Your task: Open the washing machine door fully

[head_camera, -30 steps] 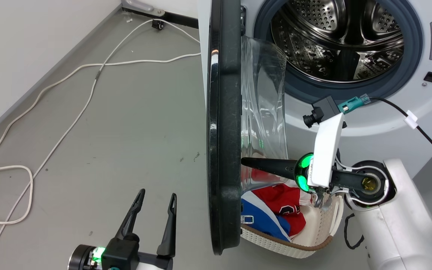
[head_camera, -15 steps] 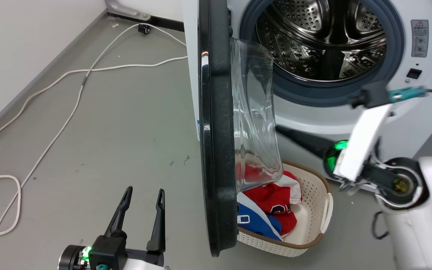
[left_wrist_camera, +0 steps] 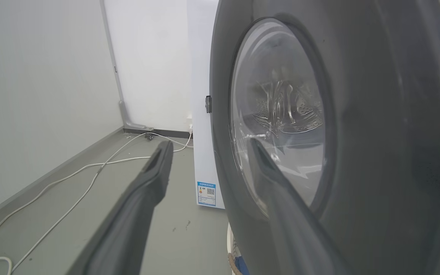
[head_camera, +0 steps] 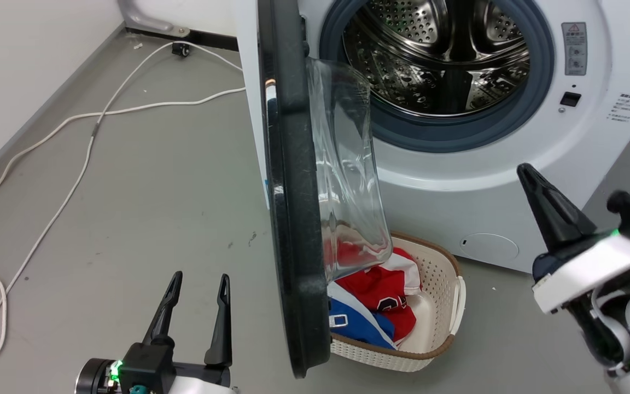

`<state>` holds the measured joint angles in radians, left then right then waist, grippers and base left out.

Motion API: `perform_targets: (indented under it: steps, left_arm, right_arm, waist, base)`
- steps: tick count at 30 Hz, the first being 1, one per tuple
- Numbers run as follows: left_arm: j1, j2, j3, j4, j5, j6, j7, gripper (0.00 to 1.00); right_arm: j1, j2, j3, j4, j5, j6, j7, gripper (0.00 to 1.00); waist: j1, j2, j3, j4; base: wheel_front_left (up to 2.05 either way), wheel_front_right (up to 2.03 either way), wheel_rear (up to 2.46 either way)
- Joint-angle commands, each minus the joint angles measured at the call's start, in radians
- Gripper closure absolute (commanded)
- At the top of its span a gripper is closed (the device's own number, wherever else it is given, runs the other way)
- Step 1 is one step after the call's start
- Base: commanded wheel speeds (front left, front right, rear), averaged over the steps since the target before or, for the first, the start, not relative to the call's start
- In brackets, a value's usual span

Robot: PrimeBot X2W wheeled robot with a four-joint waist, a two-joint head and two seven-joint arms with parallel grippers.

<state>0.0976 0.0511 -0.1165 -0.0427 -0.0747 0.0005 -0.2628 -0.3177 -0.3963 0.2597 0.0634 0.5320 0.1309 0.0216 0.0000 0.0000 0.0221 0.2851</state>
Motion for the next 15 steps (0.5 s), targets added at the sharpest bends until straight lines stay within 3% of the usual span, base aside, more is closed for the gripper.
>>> perform_targets:
  steps: [1,4,10,11,12,15]
  left_arm:
    - [0.007,-0.001,0.002,0.0,0.0,-0.005,-0.003,0.0]
    - [0.006,-0.001,0.0,-0.002,-0.003,-0.008,-0.003,0.0]
    - [0.002,-0.001,-0.007,-0.001,-0.007,-0.015,-0.003,0.0]
    - [0.001,-0.001,-0.008,0.001,-0.006,-0.016,-0.003,0.0]
    - [0.001,-0.001,-0.01,0.002,-0.006,-0.014,-0.003,0.0]
    - [0.003,-0.001,-0.014,0.007,-0.006,-0.012,-0.003,0.0]
  right_arm:
    - [0.038,0.026,-0.024,0.014,-0.027,0.0,-0.058,1.0]
    - [0.088,0.059,-0.079,0.044,-0.129,0.0,-0.143,1.0]
    - [0.203,0.209,-0.246,0.09,-0.284,0.0,-0.218,1.0]
    - [0.217,0.225,-0.27,0.091,-0.301,-0.001,-0.23,0.6]
    - [0.233,0.244,-0.287,0.099,-0.308,0.0,-0.234,0.0]
    - [0.27,0.281,-0.307,0.107,-0.347,0.0,-0.255,0.0]
  waist:
    - [0.0,0.0,-0.001,-0.008]
    - [0.0,0.0,0.003,-0.018]
    - [0.0,0.0,0.011,-0.023]
    - [0.0,0.0,0.013,-0.024]
    - [0.0,0.0,0.014,-0.025]
    - [0.0,0.0,0.016,-0.025]
  base:
    - [0.0,0.0,0.0]
    - [0.0,0.0,0.0]
    - [0.0,0.0,0.0]
    - [0.0,0.0,0.0]
    - [0.0,0.0,0.0]
    - [0.0,0.0,0.0]
